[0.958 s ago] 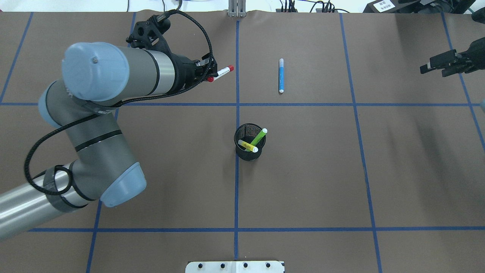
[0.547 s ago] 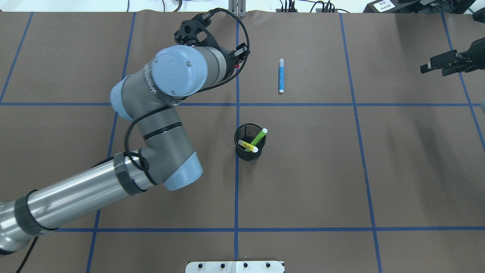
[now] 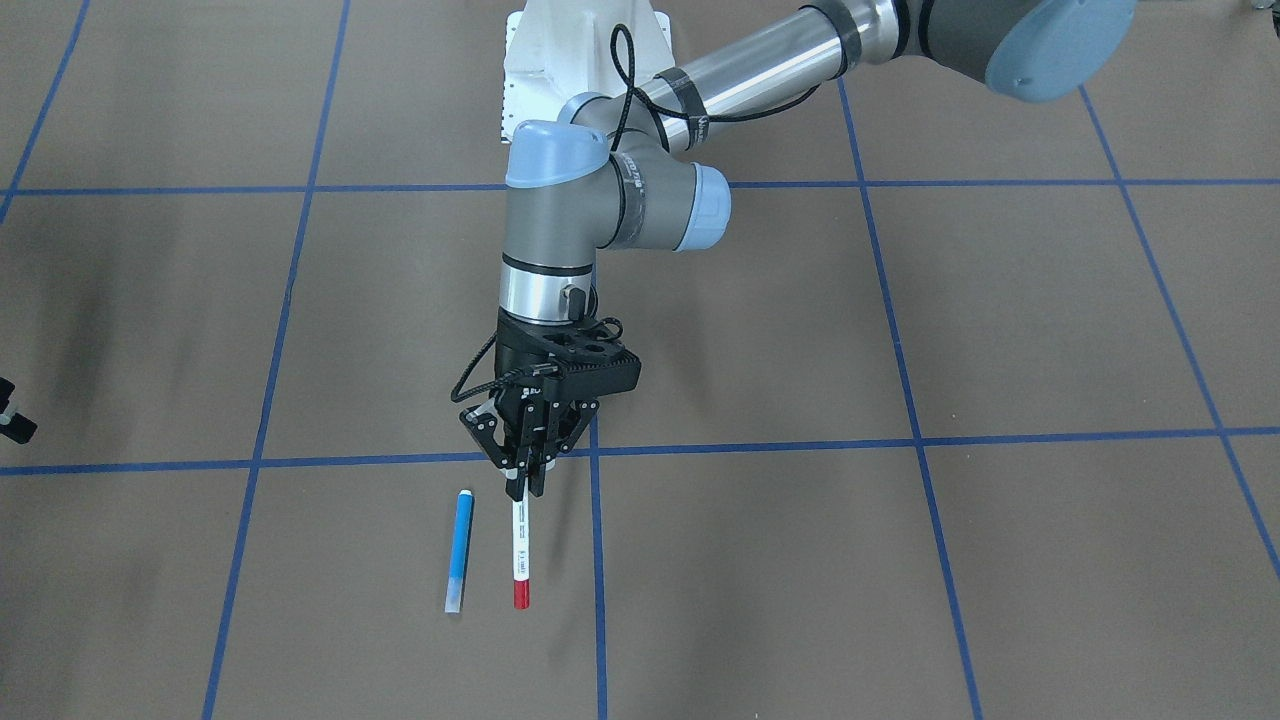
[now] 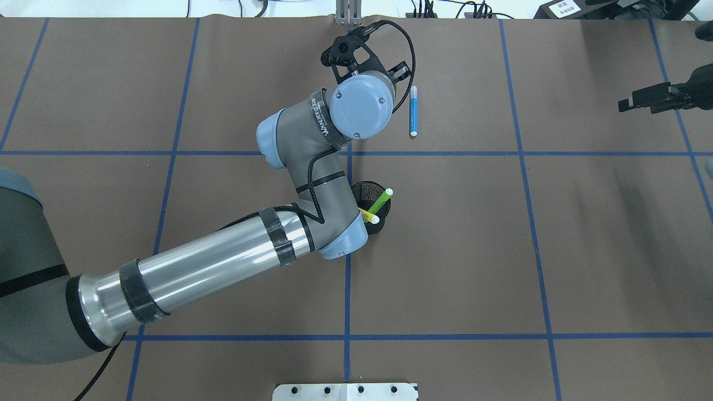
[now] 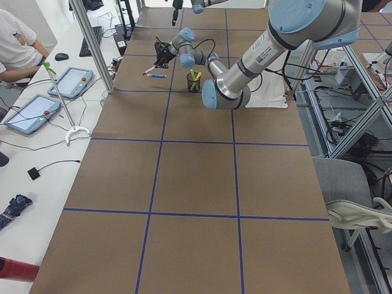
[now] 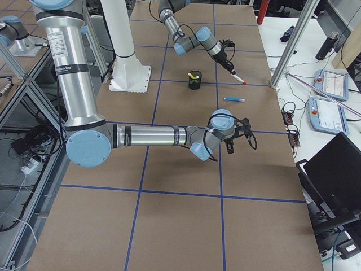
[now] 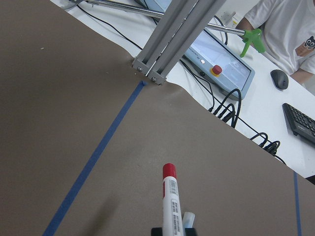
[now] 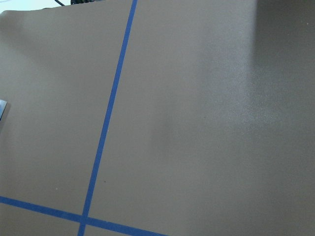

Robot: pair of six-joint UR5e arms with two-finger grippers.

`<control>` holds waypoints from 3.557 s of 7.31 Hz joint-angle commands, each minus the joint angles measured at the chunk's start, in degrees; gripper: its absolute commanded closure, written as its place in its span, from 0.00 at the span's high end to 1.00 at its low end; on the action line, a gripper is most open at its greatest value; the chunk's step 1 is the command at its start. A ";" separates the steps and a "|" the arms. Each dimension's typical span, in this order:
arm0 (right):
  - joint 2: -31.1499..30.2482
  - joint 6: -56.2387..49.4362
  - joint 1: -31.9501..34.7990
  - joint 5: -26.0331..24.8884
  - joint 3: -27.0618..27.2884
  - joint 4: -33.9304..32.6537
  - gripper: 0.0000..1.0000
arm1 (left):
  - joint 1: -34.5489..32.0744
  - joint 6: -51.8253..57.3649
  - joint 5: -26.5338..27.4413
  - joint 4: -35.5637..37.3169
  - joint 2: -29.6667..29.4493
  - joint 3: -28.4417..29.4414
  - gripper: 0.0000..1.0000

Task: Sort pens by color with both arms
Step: 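Lower the red marker onto the table beside the blue marker, then open the left gripper and withdraw it while the right gripper approaches the cup, then lower the right gripper down to the pen cup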

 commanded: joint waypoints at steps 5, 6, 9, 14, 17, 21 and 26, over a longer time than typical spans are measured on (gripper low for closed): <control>-0.27 6.48 -2.66 -1.14 0.67 0.64 1.00 | 2.21 0.74 0.07 -5.56 -0.26 6.93 0.00; -0.27 6.50 -2.66 -1.66 0.15 2.39 1.00 | 2.21 2.83 -0.02 -5.65 -0.17 7.11 0.00; -0.10 6.50 -2.66 -2.63 0.05 3.46 1.00 | 2.21 3.55 -0.11 -5.65 -0.17 7.02 0.57; 3.40 15.24 -4.31 -2.46 0.84 3.54 1.00 | -1.28 3.64 -5.94 -5.48 5.05 -7.06 0.79; 10.60 39.12 -12.11 -4.72 4.77 3.37 1.00 | -10.85 10.37 -25.28 -4.95 26.48 -29.66 0.79; 20.33 50.36 -27.94 -11.95 9.10 -10.51 0.99 | -28.68 25.22 -49.79 -5.65 41.54 -33.14 0.79; 23.11 29.04 -31.66 -2.40 9.46 -21.93 0.89 | -33.30 33.44 -55.13 -5.65 47.29 -33.06 0.79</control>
